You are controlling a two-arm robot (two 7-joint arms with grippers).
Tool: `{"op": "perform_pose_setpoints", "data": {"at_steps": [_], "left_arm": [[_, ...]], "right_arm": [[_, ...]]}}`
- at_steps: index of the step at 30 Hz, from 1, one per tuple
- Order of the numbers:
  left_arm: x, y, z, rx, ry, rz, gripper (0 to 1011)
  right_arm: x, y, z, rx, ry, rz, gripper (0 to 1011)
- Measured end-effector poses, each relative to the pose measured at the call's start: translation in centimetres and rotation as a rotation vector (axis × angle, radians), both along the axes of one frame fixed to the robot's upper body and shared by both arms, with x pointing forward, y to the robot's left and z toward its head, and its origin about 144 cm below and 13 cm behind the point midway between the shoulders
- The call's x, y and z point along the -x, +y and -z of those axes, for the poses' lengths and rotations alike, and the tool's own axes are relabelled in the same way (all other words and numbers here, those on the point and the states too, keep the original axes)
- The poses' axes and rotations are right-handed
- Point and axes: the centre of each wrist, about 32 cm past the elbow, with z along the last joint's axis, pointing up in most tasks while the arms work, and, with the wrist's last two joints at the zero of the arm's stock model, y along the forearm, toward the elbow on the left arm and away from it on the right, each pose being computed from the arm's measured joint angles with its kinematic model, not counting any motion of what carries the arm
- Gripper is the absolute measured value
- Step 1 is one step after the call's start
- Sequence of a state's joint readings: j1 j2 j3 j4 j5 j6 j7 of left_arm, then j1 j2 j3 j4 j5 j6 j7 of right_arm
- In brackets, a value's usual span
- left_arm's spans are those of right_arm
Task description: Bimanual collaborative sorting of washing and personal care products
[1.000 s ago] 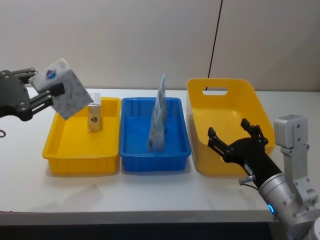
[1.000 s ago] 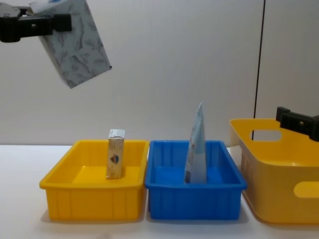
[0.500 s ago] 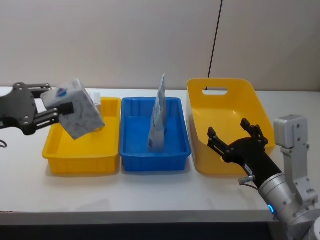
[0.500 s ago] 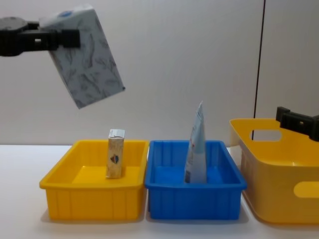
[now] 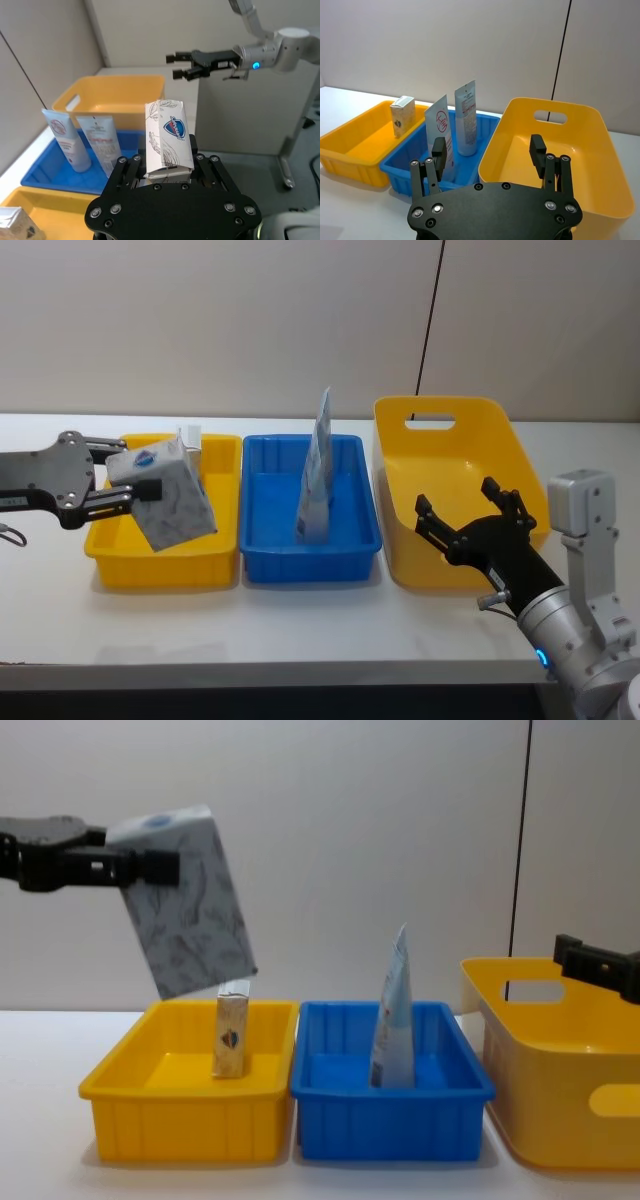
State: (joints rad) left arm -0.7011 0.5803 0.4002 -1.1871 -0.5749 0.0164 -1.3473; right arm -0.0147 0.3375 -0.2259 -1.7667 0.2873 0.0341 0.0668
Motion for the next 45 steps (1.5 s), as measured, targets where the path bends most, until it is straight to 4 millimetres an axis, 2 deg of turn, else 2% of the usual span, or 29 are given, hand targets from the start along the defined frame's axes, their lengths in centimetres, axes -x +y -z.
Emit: {"op": "perform_pose_setpoints", "data": {"at_steps": [7, 15, 32, 45], "left_arm": [[-1.1, -0.2, 0.2, -0.057, 0.023, 0.024, 378], [-1.4, -0.8, 0.1, -0.103, 0.04, 0.005, 377], [0.5, -3.5, -0.9, -0.146, 0.028, -0.103, 378], [1.5, -4.7, -1.3, -0.148, 0.01, -0.144, 378]], "right_arm": [[0.0, 0.0, 0.0, 0.0, 0.0, 0.0, 1002], [0.0, 0.0, 0.0, 0.0, 0.0, 0.0, 1002], [0.0, 0.0, 0.0, 0.0, 0.0, 0.0, 1002], [0.0, 0.0, 0.0, 0.0, 0.0, 0.0, 1002]]}}
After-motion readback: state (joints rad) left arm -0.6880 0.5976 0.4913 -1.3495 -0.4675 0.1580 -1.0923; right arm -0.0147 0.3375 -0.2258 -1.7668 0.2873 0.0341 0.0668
